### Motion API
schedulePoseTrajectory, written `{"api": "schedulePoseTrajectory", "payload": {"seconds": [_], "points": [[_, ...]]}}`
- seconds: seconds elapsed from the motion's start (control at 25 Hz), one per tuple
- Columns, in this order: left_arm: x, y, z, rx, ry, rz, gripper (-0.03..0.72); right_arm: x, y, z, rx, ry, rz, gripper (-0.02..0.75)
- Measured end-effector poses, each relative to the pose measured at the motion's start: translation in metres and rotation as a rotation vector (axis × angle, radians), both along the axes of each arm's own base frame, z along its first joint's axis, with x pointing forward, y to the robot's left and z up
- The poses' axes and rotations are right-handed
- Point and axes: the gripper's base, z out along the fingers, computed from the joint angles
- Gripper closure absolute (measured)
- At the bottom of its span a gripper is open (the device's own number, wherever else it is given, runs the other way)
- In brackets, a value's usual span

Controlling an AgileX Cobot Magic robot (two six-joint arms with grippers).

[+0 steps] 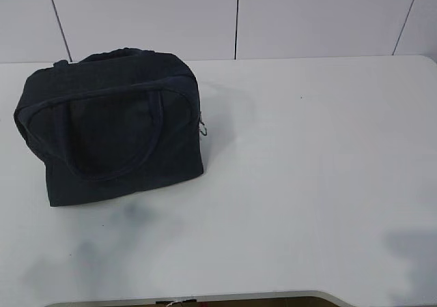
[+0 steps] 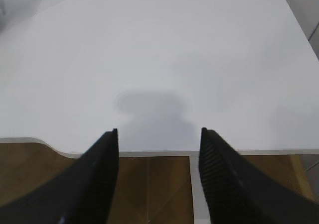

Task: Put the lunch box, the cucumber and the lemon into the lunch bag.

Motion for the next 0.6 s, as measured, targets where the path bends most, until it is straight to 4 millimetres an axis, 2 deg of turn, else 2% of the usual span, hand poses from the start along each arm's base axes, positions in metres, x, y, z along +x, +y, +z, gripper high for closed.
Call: {"api": "schedulePoseTrajectory", "payload": {"seconds": [0.6], "points": [[0.0000, 0.0000, 0.0000, 0.000, 0.000, 0.000, 0.393, 0.0001, 0.0000, 0.0002, 0.000, -0.002, 0.000, 0.319]]}}
